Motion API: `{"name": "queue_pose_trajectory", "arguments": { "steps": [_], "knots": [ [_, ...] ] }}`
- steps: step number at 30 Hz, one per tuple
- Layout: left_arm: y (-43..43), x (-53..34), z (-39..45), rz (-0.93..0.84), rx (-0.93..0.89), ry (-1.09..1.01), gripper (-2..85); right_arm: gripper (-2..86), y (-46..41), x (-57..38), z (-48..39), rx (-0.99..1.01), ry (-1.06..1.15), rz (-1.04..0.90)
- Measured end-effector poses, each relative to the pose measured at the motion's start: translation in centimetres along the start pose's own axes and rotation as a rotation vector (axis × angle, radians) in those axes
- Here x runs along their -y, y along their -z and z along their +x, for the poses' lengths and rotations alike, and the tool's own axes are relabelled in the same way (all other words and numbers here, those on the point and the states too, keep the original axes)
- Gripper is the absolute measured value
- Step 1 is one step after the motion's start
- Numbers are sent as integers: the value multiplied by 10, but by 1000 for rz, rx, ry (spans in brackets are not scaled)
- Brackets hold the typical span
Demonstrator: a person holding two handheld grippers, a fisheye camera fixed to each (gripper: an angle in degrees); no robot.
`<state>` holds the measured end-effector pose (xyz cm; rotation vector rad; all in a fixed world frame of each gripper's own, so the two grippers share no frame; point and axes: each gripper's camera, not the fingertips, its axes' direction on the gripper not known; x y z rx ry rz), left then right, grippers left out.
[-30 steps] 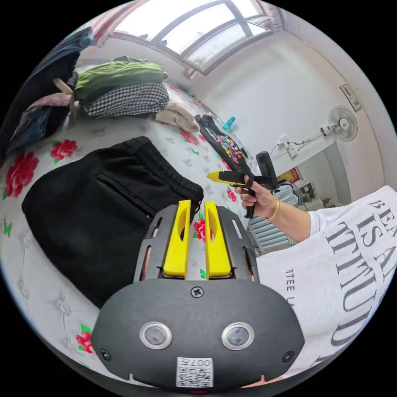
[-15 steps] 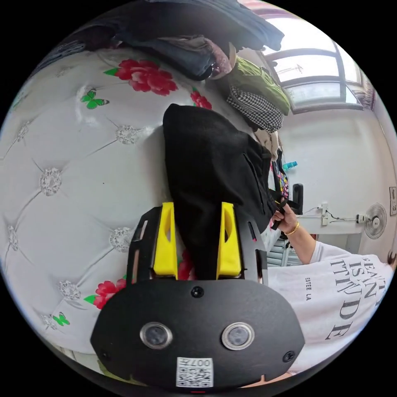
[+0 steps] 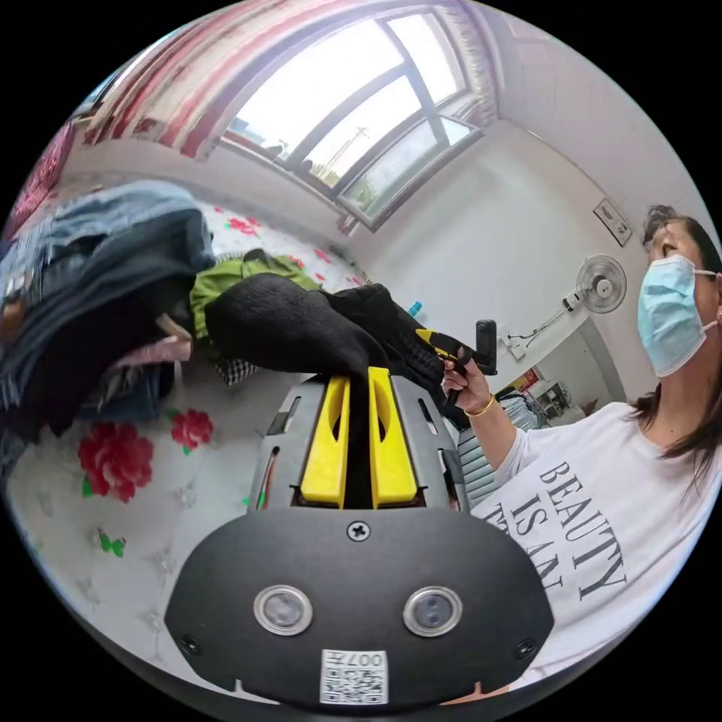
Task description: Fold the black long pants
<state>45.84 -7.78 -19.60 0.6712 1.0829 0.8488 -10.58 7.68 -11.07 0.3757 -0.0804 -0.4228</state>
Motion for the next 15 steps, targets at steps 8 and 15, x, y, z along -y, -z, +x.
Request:
{"name": "queue_pose_trajectory", "arguments": {
  "steps": [8,15],
  "knots": [
    [-72,92,-61,57,396,160,44,69,-45,65,78,-160,-190,139],
    [-185,-95,-41,-380,576,31,30,86,-31,-114,173,-622,-360,-117]
  ]
}}
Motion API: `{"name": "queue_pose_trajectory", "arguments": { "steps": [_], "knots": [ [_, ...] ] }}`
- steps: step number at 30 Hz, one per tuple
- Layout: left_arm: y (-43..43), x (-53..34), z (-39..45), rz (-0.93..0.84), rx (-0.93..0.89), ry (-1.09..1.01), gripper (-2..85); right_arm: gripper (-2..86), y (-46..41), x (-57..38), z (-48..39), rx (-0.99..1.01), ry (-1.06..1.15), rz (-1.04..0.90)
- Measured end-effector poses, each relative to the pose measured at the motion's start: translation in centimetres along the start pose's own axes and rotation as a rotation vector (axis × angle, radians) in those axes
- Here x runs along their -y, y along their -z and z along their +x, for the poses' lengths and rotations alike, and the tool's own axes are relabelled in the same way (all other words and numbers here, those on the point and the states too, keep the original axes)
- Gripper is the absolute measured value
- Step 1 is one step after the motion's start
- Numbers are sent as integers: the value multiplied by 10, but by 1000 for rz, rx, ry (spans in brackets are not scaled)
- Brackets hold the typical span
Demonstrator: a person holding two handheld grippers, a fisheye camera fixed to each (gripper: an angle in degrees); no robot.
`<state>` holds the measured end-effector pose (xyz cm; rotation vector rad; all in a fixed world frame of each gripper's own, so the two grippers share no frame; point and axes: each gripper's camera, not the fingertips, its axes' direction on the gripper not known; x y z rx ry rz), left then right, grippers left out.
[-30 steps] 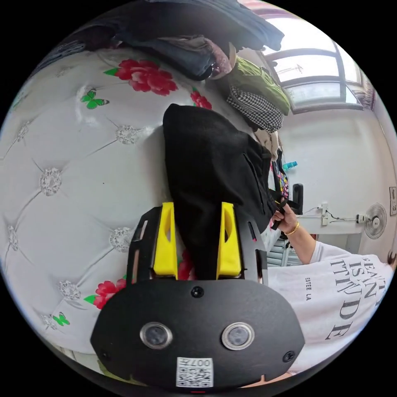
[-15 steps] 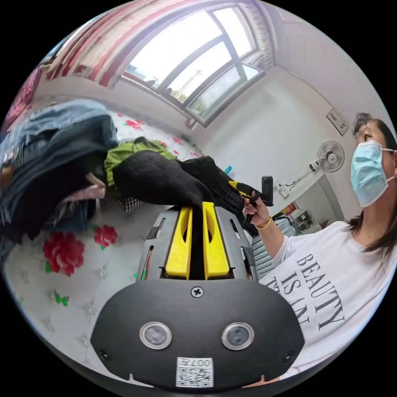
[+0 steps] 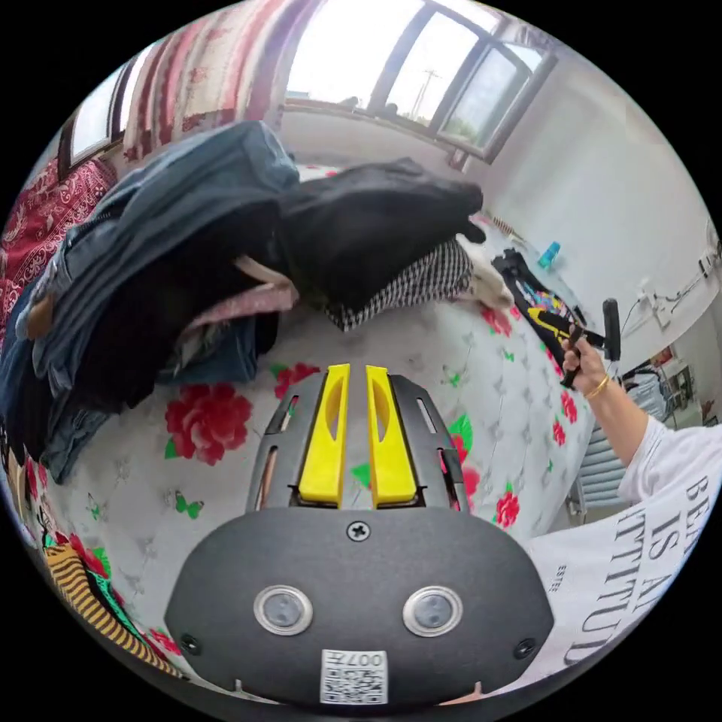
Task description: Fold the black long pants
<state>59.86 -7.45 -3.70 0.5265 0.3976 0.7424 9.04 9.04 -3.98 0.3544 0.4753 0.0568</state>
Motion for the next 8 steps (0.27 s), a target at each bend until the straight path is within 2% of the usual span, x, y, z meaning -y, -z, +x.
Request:
{"name": "queue_pose_trajectory", "arguments": {
  "steps": [2,5,8],
  "knots": [
    [-35,-38,31,-144,68,-72,14,90,12,-26,64,-257,-54,-27],
    [-77,-87,83,-296,169,-198,-5,98,46,-34,141,-515,-171,-15],
    [-117,-108,123,-410,146,-279,-9,110,70,-32,211,-644,-289,-23]
  ]
}}
